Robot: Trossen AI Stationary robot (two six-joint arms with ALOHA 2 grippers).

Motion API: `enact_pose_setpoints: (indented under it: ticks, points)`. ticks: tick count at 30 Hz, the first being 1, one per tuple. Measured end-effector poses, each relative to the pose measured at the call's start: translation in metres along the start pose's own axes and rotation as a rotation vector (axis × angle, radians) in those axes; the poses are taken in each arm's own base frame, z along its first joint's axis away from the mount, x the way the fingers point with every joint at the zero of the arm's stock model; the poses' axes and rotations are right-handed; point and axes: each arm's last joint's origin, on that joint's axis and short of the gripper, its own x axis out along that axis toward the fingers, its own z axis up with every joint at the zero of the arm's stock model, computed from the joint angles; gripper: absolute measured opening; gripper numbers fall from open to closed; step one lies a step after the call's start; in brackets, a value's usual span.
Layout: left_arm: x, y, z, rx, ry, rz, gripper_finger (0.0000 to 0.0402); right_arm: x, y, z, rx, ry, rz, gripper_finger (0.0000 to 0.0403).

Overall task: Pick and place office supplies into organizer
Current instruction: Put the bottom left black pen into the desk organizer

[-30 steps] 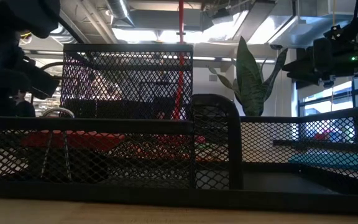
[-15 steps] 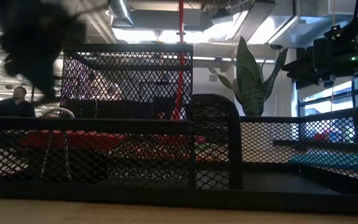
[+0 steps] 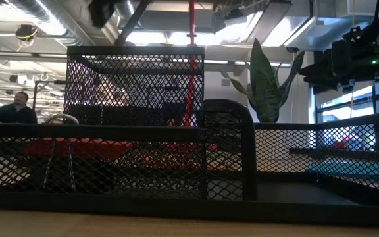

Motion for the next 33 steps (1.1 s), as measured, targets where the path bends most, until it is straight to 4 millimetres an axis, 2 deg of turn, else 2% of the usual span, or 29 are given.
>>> enact_pose_setpoints:
  ticks: [6,14,26,33]
  points:
    - [0.014,-0.015,0.001,0.074,-0.069,-0.167,0.0032,0.0,0.0,0.0,0.001,0.0,0.0,0.026]
    - [0.041,-0.024,-0.027,0.085,0.009,-0.252,0.0032,0.0,0.0,0.0,0.006,0.0,0.0,0.026]
    - [0.065,-0.026,-0.064,0.096,0.161,-0.319,0.0034,0.0,0.0,0.0,0.007,0.0,0.0,0.026]
    - [0.076,-0.023,-0.082,0.108,0.222,-0.294,0.0035,0.0,0.0,0.0,0.008,0.0,0.0,0.026]
